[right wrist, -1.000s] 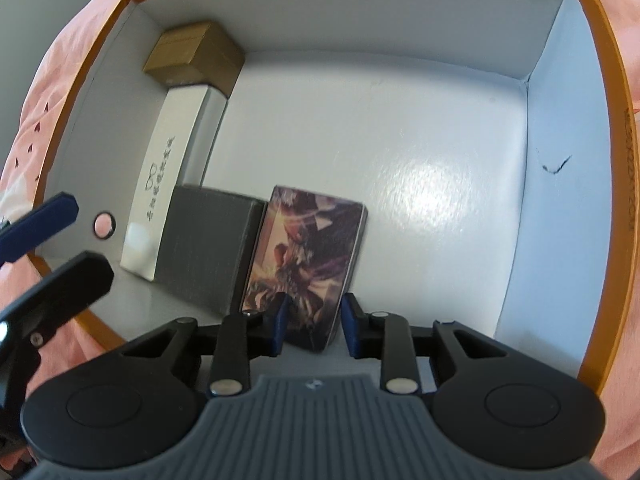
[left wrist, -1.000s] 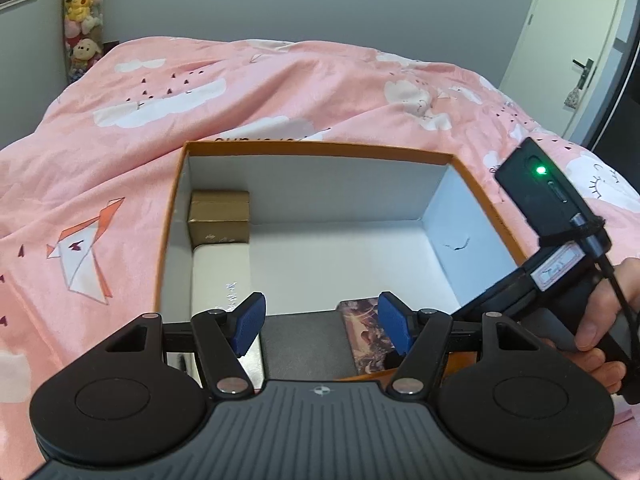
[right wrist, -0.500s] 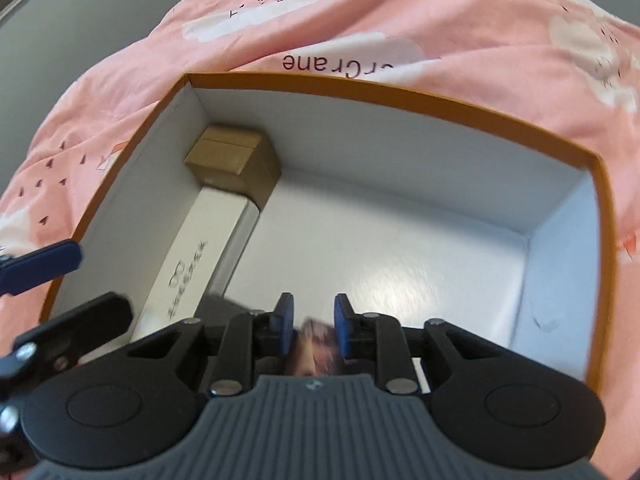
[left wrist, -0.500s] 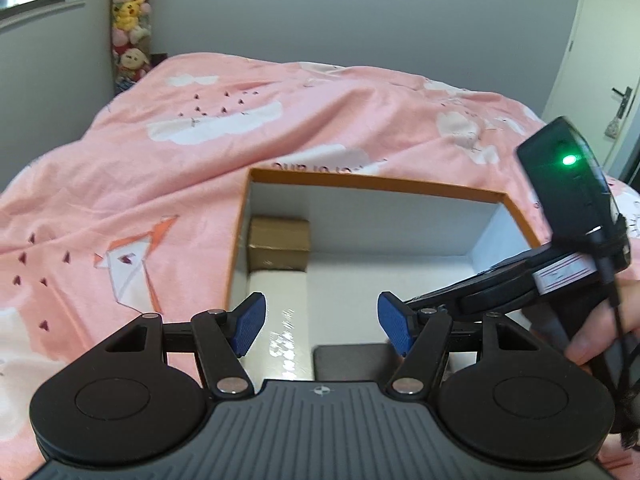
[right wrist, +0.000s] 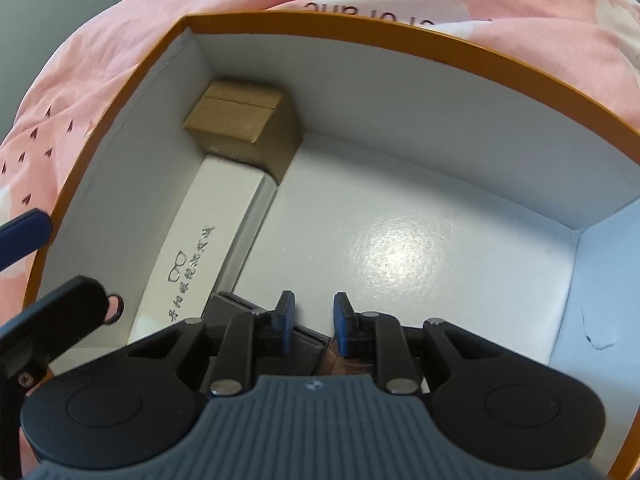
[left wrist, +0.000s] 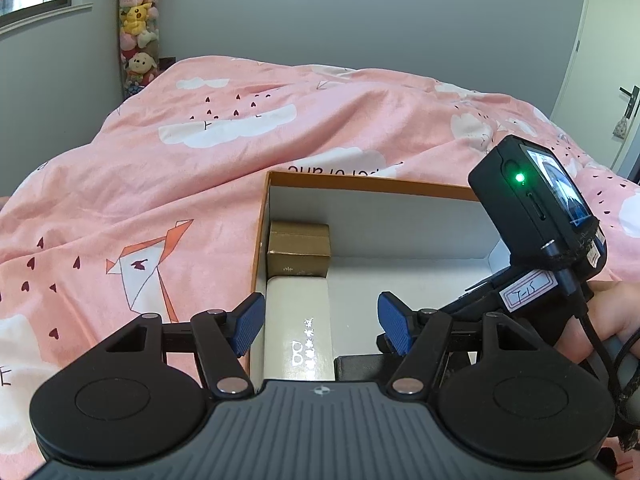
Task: Organize objects
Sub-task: 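Withdraw both tools from the orange box toward the pink items and plushes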
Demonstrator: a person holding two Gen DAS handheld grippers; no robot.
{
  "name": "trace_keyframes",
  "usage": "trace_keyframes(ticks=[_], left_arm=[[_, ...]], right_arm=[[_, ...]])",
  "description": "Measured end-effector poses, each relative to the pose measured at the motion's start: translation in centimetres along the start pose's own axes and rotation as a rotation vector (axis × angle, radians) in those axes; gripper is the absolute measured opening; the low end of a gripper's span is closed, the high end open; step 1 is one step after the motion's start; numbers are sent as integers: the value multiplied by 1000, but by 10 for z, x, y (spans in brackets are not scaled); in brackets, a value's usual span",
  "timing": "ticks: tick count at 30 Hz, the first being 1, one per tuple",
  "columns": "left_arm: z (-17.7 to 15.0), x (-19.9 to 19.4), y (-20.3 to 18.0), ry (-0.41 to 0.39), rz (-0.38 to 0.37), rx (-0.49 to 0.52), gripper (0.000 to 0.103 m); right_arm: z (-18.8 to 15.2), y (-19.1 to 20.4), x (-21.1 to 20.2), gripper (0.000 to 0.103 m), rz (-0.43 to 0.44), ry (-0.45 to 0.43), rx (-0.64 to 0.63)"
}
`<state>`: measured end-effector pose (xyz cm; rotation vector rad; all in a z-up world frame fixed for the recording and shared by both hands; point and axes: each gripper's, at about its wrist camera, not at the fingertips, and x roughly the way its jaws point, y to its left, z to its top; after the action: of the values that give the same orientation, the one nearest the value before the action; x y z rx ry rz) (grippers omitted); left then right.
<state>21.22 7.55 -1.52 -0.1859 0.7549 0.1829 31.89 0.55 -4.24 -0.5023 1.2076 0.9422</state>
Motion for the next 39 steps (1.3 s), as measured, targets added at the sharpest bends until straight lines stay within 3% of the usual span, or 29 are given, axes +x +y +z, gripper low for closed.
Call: trace_keyframes(ticks=[7, 14, 18, 22, 25, 32, 39], left_arm=[[-3, -16, -4, -18, -15, 6, 76], [-9, -51, -17, -56, -104, 44, 76], [-19, -73, -25, -68, -155, 77, 76], [-30, -89, -32, -70, -178, 114, 76], [-42, -96, -35, -42, -205, 129, 76], [-80, -99, -37, 51, -236, 171, 76], [-118, -104, -40, 161, -255, 304, 77]], right_arm=[[-2, -3, -5, 21, 11, -19, 24], [-33, 4, -57, 23, -32, -208, -1], [-63, 6, -96, 33, -23, -324, 8], [-97, 9, -126, 36, -18, -415, 25], [-126, 11, -140, 43, -2, -463, 44], [-188, 14, -145, 66, -58, -512, 62], [-227, 24, -132, 69, -140, -497, 19]])
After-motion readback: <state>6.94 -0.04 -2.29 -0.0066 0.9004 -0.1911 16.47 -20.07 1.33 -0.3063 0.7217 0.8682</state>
